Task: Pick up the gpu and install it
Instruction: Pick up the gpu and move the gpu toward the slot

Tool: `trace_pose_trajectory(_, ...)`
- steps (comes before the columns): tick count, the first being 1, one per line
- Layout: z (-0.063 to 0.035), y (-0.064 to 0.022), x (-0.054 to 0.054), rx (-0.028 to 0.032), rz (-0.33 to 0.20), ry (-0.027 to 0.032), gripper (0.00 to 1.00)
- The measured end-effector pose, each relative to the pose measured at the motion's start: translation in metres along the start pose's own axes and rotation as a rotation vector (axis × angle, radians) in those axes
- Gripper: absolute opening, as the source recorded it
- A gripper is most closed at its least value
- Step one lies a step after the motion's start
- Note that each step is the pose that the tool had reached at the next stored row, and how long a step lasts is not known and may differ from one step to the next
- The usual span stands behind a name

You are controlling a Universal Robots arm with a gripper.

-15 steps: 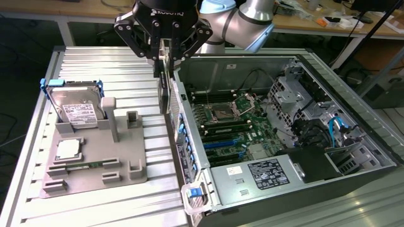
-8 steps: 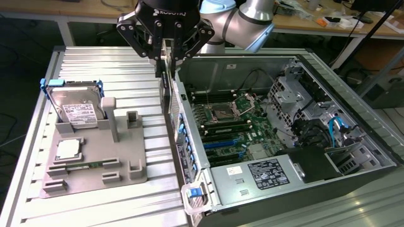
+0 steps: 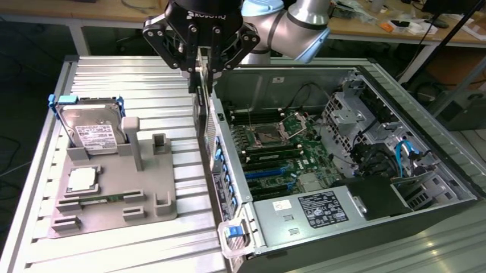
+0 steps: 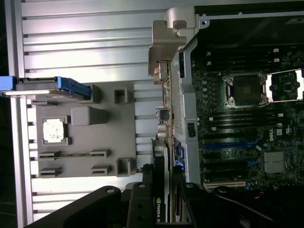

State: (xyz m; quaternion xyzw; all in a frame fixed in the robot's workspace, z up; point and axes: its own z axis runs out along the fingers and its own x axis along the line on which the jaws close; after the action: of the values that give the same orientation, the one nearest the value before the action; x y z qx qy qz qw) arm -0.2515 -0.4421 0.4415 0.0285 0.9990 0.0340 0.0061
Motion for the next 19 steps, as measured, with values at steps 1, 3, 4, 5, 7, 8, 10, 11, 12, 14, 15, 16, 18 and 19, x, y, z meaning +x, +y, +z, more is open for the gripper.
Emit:
trace_pose_trajectory(1,0.0,0.0,-0.0003,0.0,0.0,0.0,0.27)
trace_pose_trajectory(3,0.0001,0.0,-0.0008,-0.0001,0.0,0.0002,0.27)
trace_pose_trajectory(4,0.0,0.0001,-0.0011,0.0,0.0,0.0004,0.27)
trace_pose_trajectory(5,0.0,0.0001,-0.0014,0.0,0.0,0.0004,0.27)
trace_pose_trajectory(7,0.0,0.0001,-0.002,0.0,0.0,0.0007,0.27)
trace_pose_trajectory(8,0.0,0.0001,-0.0023,0.0,0.0,0.0008,0.27)
trace_pose_trajectory(10,0.0001,0.0002,-0.0029,0.0,0.0,0.001,0.27)
trace_pose_trajectory(11,0.0001,0.0002,-0.0032,0.0,0.0,0.0011,0.27)
trace_pose_trajectory(12,0.0001,0.0002,-0.0034,0.0,0.0,0.0012,0.27)
trace_pose_trajectory(14,0.0001,0.0002,-0.004,0.0,0.0,0.0013,0.27)
trace_pose_trajectory(15,0.0001,0.0002,-0.0043,0.0,0.0,0.0014,0.27)
trace_pose_trajectory(16,0.0001,0.0003,-0.0046,0.0,0.0,0.0015,0.27)
trace_pose_trajectory(18,0.0,0.0003,-0.0051,0.0001,0.0,0.0019,0.27)
trace_pose_trajectory(19,0.0,0.0003,-0.0056,0.0001,0.0,0.0022,0.27)
